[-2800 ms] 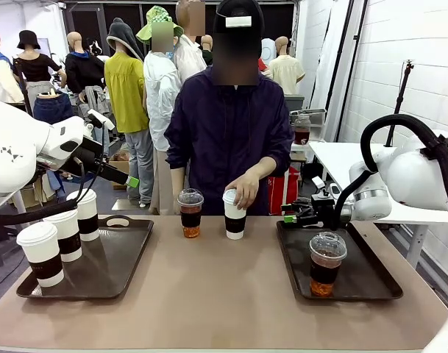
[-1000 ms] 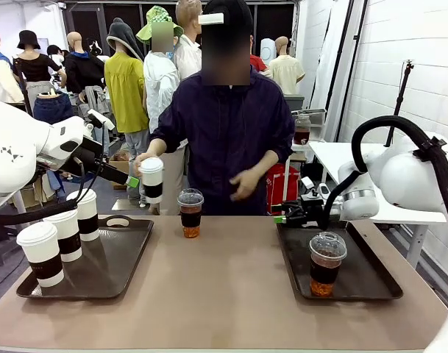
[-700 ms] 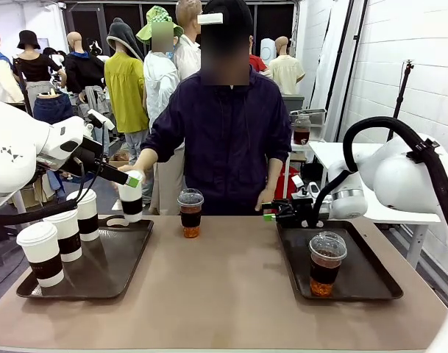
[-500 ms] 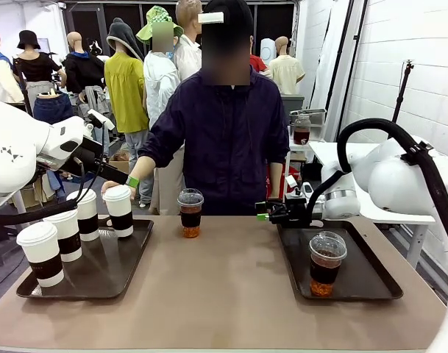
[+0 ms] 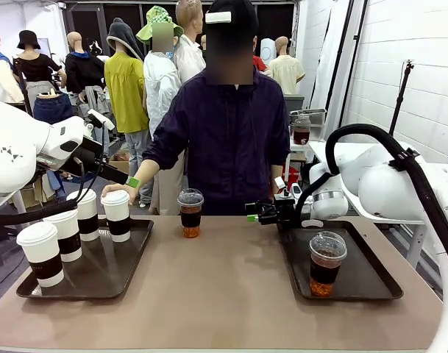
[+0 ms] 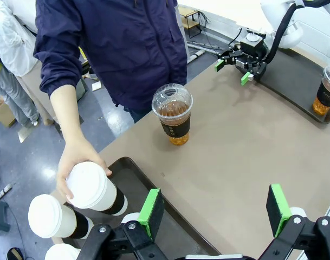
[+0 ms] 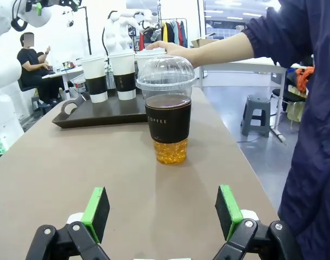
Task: Distribute the coffee onto the tray.
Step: Pick up another iced Americano from the middle of the table and place it on the right Handle tray.
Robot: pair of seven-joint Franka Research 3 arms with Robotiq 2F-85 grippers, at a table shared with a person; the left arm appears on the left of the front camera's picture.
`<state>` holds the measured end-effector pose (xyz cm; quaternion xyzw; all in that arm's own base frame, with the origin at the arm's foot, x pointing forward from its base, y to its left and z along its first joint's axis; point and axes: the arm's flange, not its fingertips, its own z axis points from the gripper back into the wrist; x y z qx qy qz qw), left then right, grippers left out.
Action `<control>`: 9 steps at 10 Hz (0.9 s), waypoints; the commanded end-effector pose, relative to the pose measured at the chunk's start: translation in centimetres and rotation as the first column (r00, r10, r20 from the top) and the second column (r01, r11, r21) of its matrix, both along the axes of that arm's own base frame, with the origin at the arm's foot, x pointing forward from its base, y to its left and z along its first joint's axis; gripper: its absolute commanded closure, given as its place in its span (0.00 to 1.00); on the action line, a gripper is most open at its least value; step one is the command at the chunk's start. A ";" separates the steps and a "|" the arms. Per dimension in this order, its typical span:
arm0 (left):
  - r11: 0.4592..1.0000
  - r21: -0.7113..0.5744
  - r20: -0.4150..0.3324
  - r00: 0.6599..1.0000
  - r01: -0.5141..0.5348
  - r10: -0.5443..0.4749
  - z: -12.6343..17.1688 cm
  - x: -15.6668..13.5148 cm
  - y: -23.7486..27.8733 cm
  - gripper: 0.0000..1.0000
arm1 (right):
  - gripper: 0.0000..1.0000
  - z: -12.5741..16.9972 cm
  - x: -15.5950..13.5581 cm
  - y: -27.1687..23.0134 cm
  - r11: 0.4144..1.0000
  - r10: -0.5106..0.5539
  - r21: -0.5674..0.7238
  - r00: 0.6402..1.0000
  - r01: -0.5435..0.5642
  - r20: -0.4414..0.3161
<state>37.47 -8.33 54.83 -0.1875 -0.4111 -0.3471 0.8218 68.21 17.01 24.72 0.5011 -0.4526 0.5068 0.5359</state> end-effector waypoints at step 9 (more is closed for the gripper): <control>1.000 -0.008 -0.006 1.000 0.003 -0.003 -0.1 0.0 0.2 0.00 | 0.00 -0.7 0.7 2.4 0.999 -0.030 0.027 0.999 0.030 0.011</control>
